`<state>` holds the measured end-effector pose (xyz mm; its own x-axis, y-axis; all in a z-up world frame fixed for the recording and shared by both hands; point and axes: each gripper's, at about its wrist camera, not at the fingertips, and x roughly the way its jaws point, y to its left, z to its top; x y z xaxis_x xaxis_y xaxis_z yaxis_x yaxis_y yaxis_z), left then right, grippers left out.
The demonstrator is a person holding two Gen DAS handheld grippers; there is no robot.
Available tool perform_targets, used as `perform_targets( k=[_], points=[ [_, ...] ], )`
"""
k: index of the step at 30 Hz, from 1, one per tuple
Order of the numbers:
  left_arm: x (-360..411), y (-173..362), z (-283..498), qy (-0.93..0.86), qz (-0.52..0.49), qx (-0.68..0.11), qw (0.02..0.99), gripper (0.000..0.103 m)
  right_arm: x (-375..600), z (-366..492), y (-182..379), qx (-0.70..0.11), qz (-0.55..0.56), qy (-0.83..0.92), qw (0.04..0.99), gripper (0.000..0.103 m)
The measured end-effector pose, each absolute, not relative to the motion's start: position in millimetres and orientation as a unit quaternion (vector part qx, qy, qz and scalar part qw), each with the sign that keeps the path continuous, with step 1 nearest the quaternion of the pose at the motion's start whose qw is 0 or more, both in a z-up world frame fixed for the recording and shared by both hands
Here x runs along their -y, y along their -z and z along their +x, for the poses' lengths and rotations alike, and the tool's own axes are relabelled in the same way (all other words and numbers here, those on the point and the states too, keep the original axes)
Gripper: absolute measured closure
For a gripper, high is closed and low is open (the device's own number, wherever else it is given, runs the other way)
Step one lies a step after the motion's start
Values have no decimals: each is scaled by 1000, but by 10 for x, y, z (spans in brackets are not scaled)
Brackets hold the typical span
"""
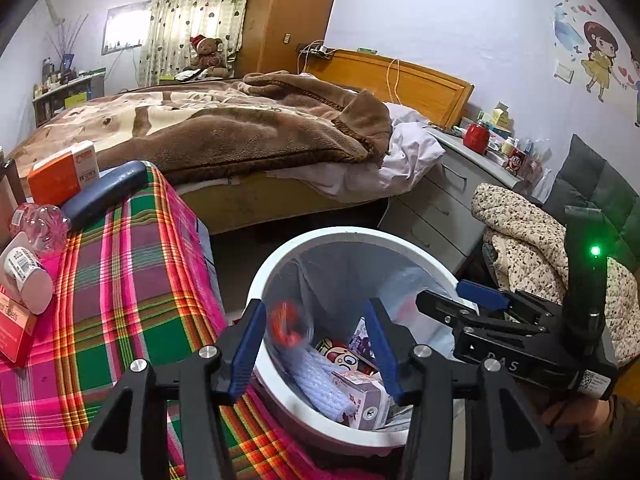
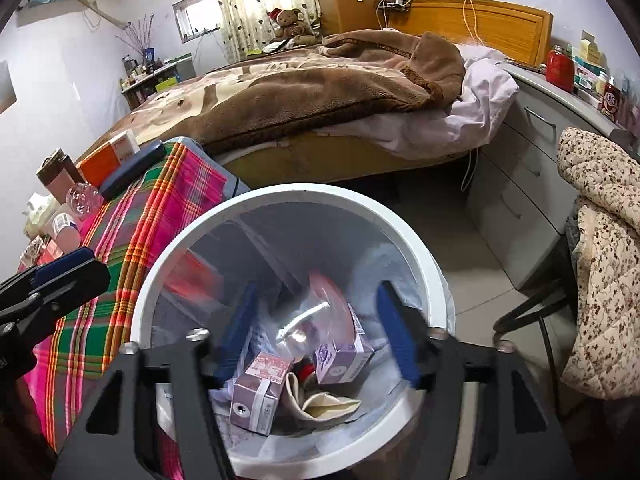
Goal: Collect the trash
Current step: 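Open both tools to drop the plastic cups into the bin, then move the left tool to the paper wrapper while the right tool approaches the yogurt cup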
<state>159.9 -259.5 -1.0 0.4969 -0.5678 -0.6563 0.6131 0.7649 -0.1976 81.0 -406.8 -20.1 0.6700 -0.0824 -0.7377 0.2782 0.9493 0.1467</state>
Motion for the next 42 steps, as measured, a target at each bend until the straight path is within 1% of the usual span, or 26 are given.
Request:
perform_targets(
  k=[12,24,31,42],
  points=[
    [2417,-40,1580,328,24,-364,872,50,3998,790,117,-381,127,99,910,36],
    [2035,-176,1548,298,18,-346,889,50,3756,845,6,-364,121,81,920,36],
    [1631,-198,1621,261,6,-341,903,50,3498,961,-52,-353,115,51,927,36],
    [750,-202,1870,188,-25,-336,923,49,2926,1265,-109,-347,93,-11,933,36]
  ],
)
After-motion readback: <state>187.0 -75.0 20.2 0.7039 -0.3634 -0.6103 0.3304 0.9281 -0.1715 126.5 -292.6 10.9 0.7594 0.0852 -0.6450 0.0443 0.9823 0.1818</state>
